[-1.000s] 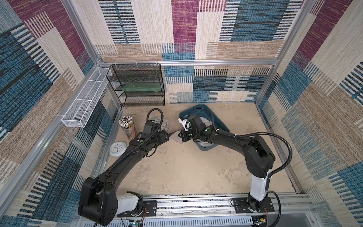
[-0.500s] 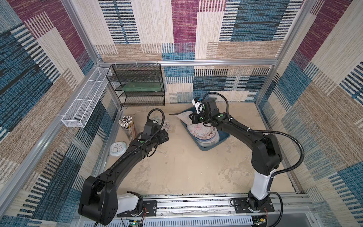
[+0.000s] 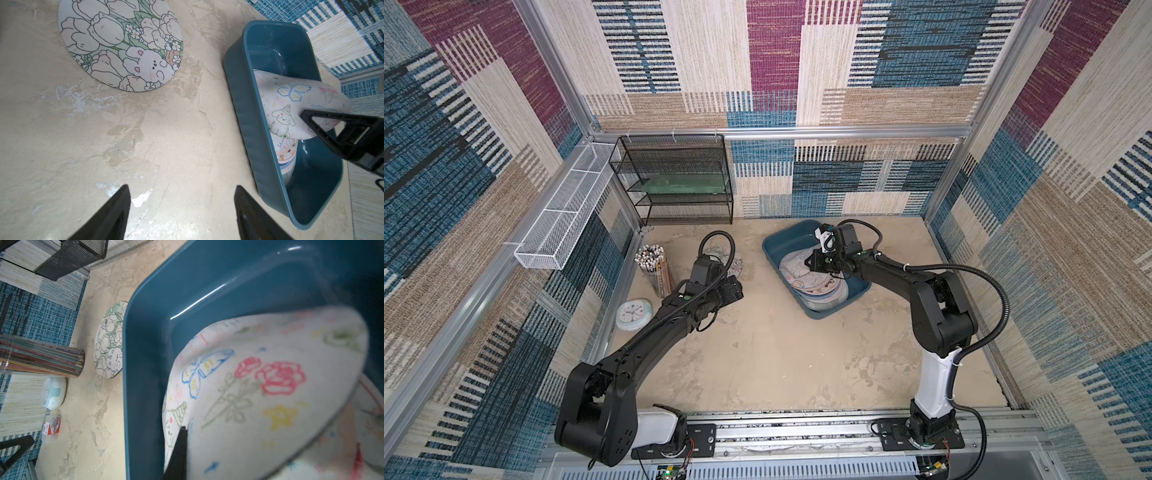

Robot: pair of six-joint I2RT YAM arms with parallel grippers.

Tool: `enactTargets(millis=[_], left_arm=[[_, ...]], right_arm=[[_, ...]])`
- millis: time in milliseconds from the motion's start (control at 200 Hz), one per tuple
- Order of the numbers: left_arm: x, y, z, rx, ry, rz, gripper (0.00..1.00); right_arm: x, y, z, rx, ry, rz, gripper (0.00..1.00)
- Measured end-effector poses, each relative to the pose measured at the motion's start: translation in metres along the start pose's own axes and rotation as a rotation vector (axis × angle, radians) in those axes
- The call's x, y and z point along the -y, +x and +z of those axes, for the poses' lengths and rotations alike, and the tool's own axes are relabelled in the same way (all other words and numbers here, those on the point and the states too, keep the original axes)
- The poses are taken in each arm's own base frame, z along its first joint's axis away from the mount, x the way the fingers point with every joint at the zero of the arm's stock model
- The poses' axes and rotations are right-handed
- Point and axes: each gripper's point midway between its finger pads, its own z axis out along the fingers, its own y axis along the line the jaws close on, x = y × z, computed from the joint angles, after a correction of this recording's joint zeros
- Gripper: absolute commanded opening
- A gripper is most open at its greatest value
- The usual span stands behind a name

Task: Put the coasters into the storage box
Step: Place the coaster in the storage box.

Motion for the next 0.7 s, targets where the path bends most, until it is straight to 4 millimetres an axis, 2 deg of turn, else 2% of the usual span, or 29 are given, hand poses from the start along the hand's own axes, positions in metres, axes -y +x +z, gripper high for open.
enactTargets(millis=[100, 255, 361, 631, 701], left_arm=[[-0.001, 0.002, 0.003, -0.008, -0.006, 0.0, 0.78], [-0.001, 0.001, 0.006, -0.013, -0.011, 0.002, 0.78], [0.001, -0.003, 0.009, -0.01, -0.014, 0.003, 0.78], [-0.007, 0.0, 0.023, -0.04, -0.045, -0.006, 0.79], [-0.008, 0.0, 0.026, -0.041, -0.047, -0.009, 0.8]], right_arm=[[0.012, 0.013, 0.002, -0.024, 0.018, 0.045, 0.15], [0.021, 0.026, -0.004, -0.038, 0.032, 0.073, 0.34], [0.02, 0.029, -0.013, -0.03, 0.034, 0.08, 0.51], [0.006, 0.025, -0.039, 0.024, 0.076, 0.032, 0.65], [-0.001, 0.022, -0.046, 0.046, 0.094, 0.004, 0.73]])
